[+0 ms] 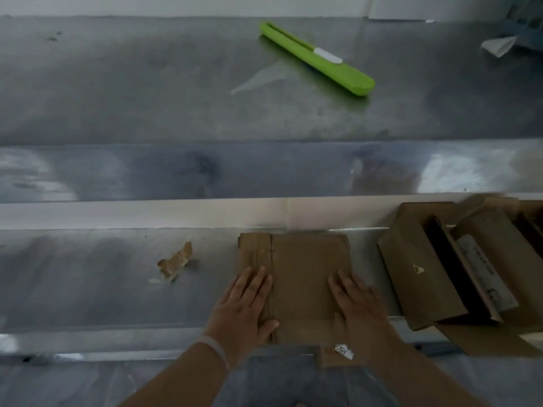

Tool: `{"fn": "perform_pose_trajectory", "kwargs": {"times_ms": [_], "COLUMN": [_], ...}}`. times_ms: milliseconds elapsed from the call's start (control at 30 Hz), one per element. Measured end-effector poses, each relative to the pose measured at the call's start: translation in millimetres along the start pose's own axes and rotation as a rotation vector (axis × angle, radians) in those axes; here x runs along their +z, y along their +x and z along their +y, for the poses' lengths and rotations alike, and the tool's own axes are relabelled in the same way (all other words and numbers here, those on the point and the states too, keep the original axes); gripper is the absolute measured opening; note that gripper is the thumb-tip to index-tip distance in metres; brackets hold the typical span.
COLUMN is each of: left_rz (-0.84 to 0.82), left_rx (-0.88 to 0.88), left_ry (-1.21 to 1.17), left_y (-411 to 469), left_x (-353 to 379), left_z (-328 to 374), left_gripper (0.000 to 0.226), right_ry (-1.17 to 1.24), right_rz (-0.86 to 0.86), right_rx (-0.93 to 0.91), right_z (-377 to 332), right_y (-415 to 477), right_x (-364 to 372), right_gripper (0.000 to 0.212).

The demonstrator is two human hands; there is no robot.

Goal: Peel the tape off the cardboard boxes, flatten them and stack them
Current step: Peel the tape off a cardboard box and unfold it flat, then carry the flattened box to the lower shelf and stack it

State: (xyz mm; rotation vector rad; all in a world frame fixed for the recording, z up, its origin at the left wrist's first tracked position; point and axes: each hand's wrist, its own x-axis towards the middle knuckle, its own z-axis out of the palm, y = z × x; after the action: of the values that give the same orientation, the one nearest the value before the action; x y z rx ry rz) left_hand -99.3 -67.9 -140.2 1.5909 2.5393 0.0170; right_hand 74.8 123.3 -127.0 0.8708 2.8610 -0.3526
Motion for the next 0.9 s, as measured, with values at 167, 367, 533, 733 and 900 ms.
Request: {"fn": "perform_pose_trajectory", "kwargs": {"times_ms": [167, 367, 533, 733, 900], "left_rz": [-0.004, 0.075, 0.173, -0.01, -0.03], "left_rx": [-0.028, -0.135, -0.552, -0.771, -0.863], "left_ry": [-0.039, -0.283, -0.373, -0.602, -0.742], "left_y": [3, 4, -10, -25, -43], "left_x": [7, 5, -15, -20, -13], "left_z": [-1, -1, 10, 13, 12], "left_gripper": [0.072, 0.058, 0.075, 0.062, 0.058], "right_ry": [-0.074, 0.018, 0.094, 0.287, 0.538], "right_rz": [0.016, 0.086, 0.039, -0.077, -0.148], "right_rx": [-0.02, -0.028, 0.277, 0.367, 0.371], "right_z": [5, 10, 17, 19, 19], "right_y": [-1, 0, 4, 4, 5], "right_x": [19, 15, -7, -8, -6], "right_gripper": [0.064, 0.066, 0.071, 0.057, 0.038]}}
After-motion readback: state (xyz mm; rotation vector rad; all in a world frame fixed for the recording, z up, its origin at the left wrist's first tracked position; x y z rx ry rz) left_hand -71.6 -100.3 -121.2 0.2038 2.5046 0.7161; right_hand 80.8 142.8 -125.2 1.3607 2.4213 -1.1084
